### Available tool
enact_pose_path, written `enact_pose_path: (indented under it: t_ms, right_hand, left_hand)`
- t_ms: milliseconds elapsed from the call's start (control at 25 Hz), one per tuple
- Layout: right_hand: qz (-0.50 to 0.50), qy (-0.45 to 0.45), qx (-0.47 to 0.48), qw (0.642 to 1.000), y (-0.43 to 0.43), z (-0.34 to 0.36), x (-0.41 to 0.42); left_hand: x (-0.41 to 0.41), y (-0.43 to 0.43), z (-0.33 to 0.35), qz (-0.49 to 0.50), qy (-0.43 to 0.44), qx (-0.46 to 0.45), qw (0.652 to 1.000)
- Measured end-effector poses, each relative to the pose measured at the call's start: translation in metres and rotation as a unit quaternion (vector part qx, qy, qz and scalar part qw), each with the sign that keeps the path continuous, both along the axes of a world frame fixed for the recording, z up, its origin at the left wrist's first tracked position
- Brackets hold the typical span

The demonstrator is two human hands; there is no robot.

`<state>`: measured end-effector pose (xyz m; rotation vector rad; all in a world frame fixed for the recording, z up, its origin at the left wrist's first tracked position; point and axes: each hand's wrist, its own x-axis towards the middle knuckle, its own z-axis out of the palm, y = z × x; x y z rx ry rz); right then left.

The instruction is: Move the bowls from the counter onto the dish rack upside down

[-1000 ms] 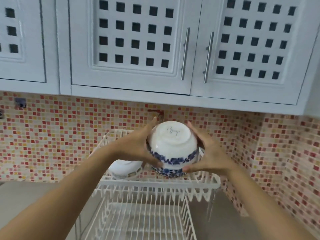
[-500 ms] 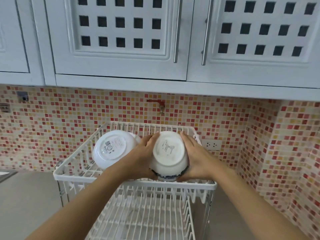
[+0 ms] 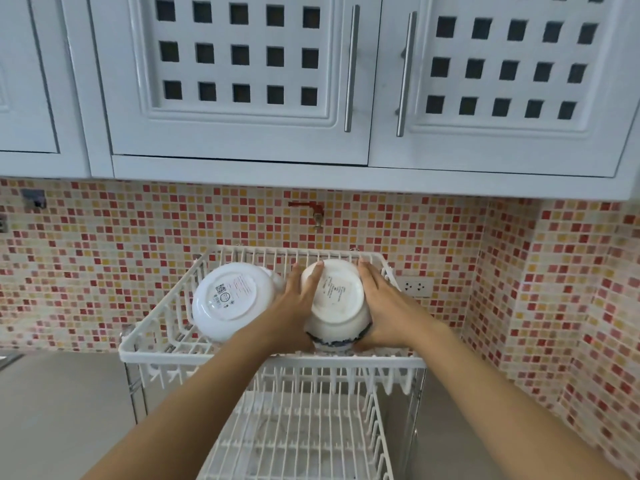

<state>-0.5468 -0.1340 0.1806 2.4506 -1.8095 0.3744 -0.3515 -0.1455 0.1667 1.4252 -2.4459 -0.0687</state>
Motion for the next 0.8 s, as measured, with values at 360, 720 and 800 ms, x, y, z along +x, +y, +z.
enact_pose_path:
  t_ms: [360,720,800]
  right_hand:
    - [-0.016,-0.094,-0.058,0.994,0.063,0.011,0.043]
    - [-0.096,-0.112,-0.069,0.987,0.119,-0.026,0.117]
    - [-0.123,-0.089,-0.063,0.986,0.124,-0.034,0.119]
  left_hand:
    - [0.024,0.057,0.027,-0.006,0.13,-0.032,0.991]
    - [0.073,0.109,-0.012,0.051,0.046,-0.064,0.996]
    - [0.08,0.117,-0.015,0.071,0.042,-0.061,0.995]
